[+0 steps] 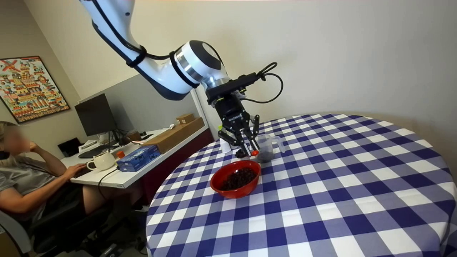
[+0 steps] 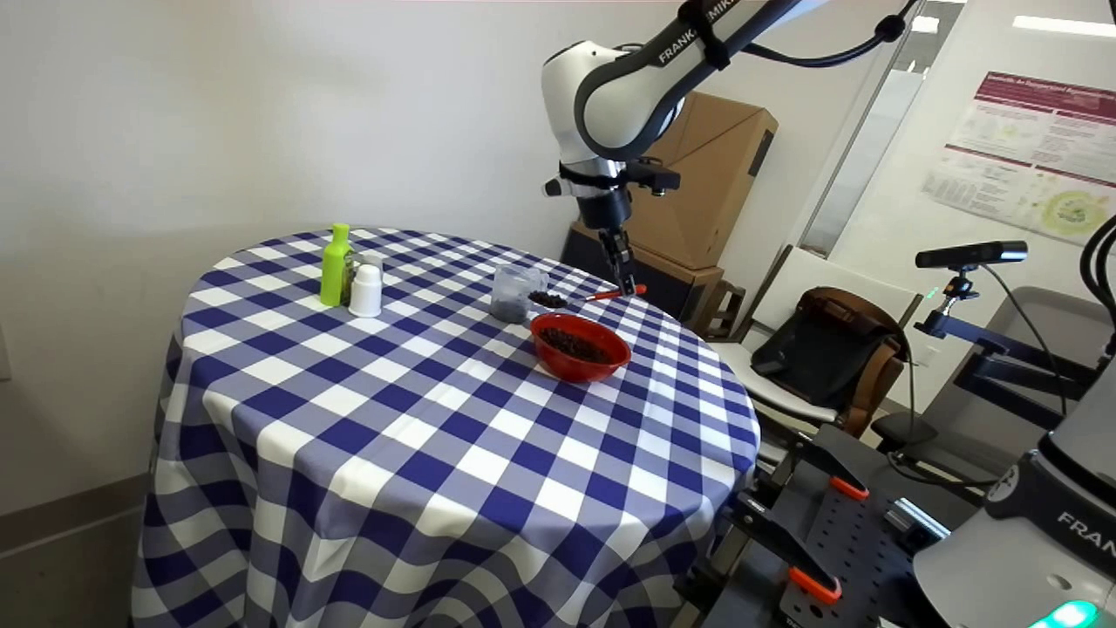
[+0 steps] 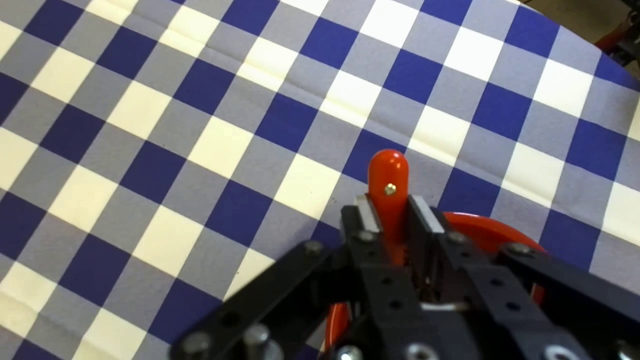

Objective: Transfer a spoonful of contents from the orange bowl to the transparent jar

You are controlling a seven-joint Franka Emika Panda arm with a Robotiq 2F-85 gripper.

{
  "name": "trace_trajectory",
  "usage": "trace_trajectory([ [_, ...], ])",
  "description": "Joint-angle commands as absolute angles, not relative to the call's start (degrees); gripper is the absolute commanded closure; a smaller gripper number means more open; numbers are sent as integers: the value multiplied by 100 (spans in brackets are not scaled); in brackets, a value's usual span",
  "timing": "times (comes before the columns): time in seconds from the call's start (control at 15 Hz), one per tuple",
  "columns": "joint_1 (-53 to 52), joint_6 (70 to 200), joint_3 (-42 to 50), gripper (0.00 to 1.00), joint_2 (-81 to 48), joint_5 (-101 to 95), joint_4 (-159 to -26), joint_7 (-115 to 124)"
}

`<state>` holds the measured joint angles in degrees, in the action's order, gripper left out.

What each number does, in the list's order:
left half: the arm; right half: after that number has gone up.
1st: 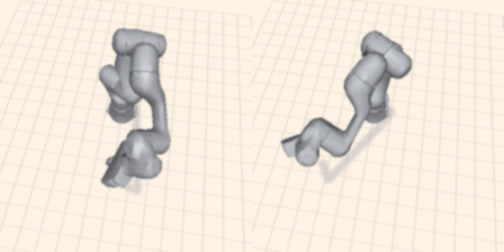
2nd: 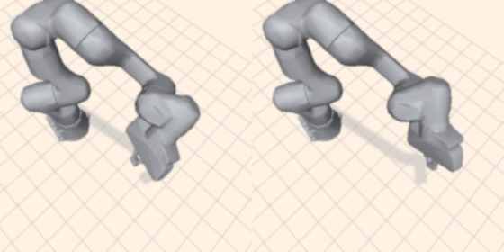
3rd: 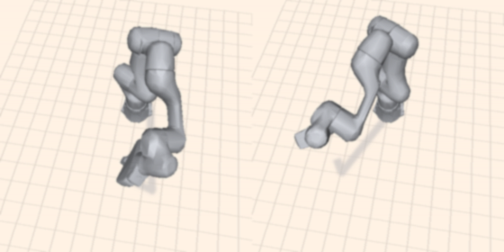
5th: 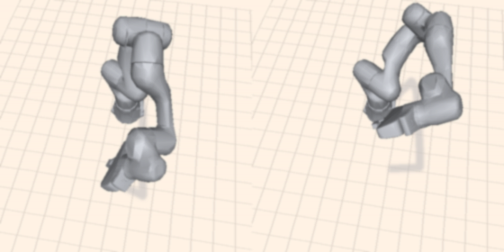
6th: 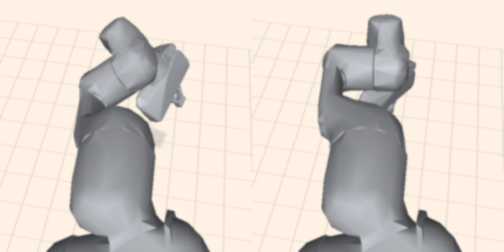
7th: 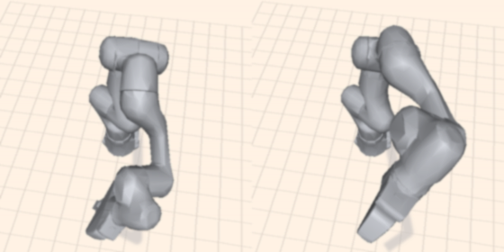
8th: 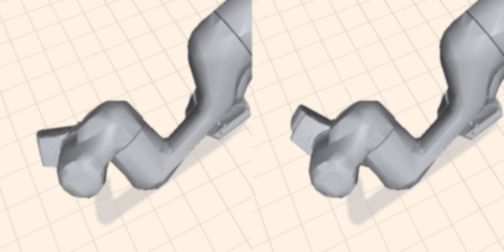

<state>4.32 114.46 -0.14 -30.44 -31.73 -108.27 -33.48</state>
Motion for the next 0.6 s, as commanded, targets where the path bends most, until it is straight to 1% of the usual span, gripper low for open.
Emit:
trace_trajectory([
  [0.0,364,10999,-1,95,-3463,-2923,-10038,-3399],
  [0.53,264,10478,0,95,-4097,-2704,-8826,-3372],
])
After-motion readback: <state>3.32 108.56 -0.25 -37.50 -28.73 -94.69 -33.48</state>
